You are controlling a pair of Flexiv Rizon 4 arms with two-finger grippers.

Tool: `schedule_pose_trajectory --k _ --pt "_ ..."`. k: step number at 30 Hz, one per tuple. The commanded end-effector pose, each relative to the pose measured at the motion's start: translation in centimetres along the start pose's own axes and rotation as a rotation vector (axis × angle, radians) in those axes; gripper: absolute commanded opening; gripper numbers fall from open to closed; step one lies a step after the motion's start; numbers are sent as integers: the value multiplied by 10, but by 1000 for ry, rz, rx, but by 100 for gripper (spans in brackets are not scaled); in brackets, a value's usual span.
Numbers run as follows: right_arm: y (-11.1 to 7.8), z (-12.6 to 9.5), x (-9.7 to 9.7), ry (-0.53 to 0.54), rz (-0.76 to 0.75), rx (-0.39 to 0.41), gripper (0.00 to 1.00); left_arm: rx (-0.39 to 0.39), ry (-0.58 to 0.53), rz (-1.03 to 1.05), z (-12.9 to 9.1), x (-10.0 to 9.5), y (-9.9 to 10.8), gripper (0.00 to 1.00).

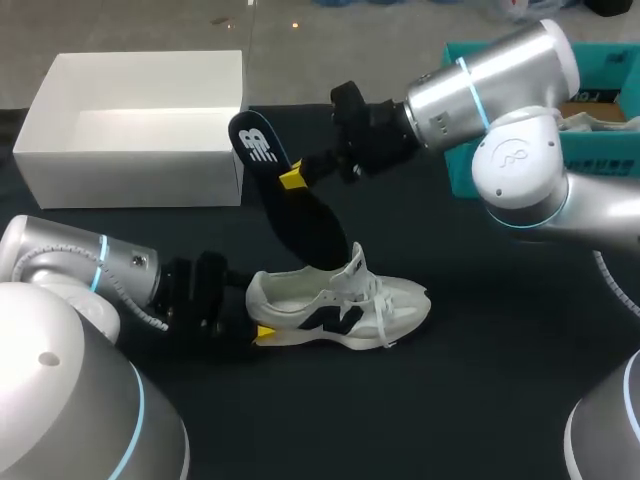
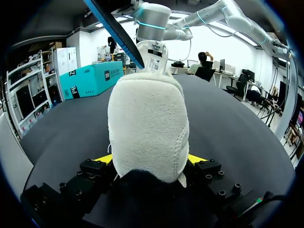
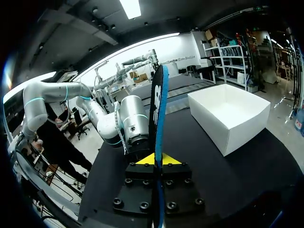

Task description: Take the shoe out of the shoebox, open the shoe tongue, remove and reinsert the insole, then place the shoe into the shoebox

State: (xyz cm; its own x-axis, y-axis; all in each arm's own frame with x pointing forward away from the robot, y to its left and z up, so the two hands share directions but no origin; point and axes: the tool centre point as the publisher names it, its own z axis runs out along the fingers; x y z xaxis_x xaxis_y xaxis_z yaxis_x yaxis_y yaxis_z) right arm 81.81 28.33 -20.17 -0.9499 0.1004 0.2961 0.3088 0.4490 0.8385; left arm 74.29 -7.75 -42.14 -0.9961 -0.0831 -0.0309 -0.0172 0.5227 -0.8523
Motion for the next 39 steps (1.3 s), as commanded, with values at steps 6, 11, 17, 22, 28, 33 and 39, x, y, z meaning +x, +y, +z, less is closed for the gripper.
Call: schedule_pose_trajectory --k 6,11,17,22,28,33,39 --pt "40 -58 27 55 121 -217 0 -1 -1 0 0 1 0 0" --pt "52 -99 40 56 122 -265 0 -1 -1 0 0 1 0 0" --pt "53 -134 52 4 101 -210 0 -1 -1 0 0 1 0 0" --pt "50 -156 62 -10 126 -197 0 -1 -1 0 0 1 0 0" --pt "46 -181 83 -42 153 -192 0 -1 -1 0 0 1 0 0" --pt "45 -194 104 -46 170 -238 0 -1 -1 0 0 1 0 0" --pt "39 -200 125 -49 196 -259 0 -1 -1 0 0 1 0 0"
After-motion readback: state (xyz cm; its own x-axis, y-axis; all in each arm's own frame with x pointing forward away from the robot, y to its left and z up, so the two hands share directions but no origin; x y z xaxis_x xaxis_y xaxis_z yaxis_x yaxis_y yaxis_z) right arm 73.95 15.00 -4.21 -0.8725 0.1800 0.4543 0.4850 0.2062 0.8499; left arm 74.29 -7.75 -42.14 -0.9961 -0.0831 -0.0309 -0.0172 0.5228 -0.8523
